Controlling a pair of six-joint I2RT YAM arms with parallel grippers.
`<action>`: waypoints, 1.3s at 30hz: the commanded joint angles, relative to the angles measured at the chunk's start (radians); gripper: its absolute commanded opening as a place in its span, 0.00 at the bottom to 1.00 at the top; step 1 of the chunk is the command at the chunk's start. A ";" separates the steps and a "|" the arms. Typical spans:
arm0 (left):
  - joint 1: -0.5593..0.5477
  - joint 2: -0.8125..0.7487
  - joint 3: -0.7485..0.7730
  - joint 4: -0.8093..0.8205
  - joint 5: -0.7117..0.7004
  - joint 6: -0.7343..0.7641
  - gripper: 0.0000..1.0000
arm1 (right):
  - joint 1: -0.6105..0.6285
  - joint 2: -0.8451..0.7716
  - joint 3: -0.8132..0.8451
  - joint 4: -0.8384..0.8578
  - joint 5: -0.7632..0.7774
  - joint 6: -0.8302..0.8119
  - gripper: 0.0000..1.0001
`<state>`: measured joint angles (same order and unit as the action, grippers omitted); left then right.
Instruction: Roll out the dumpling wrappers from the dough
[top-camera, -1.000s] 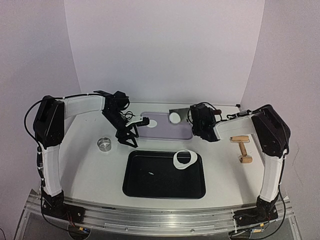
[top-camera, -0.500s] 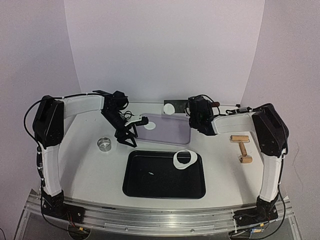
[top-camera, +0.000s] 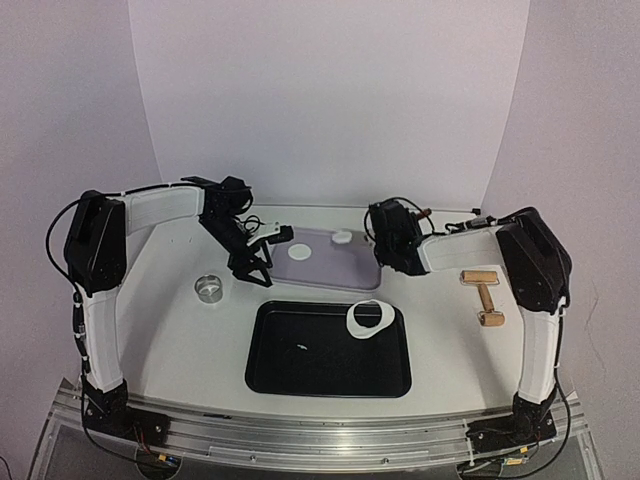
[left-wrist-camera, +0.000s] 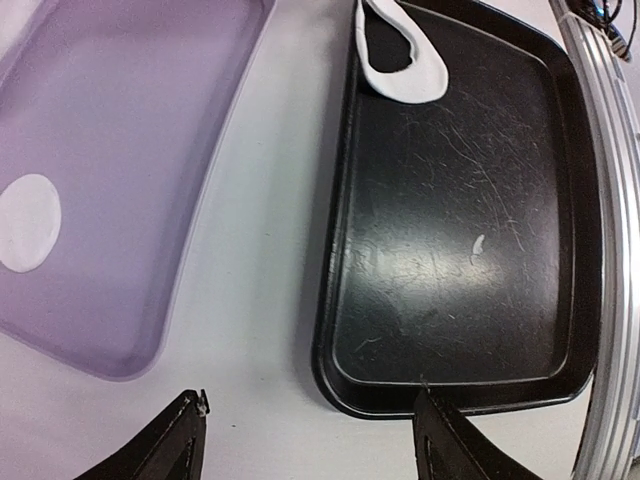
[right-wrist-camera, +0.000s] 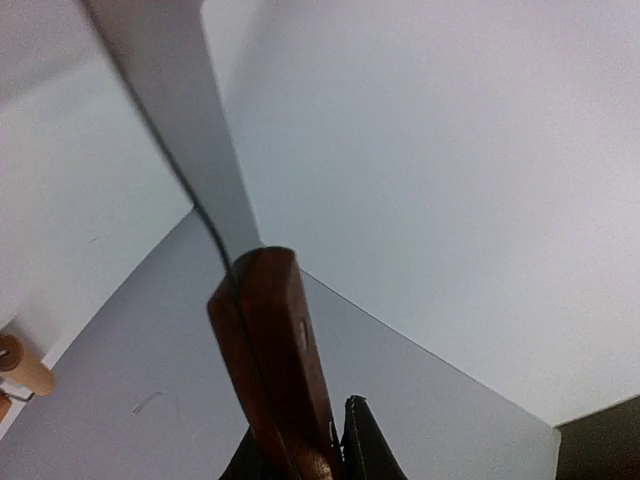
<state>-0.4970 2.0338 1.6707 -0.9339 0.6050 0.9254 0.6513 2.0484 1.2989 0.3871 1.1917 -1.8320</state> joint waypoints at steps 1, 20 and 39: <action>0.013 -0.008 0.064 0.111 -0.038 -0.127 0.70 | -0.003 -0.011 0.137 0.073 0.013 0.009 0.00; 0.059 0.002 0.033 0.255 -0.083 -0.314 0.69 | 0.048 -0.207 0.052 -0.568 -0.170 0.471 0.00; 0.073 -0.032 -0.008 0.294 -0.066 -0.347 0.69 | -0.142 -0.136 0.363 -1.634 -1.401 1.433 0.00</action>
<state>-0.4252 2.0342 1.6584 -0.6530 0.5289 0.5961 0.5506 1.9109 1.5837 -1.1404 0.1896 -0.5421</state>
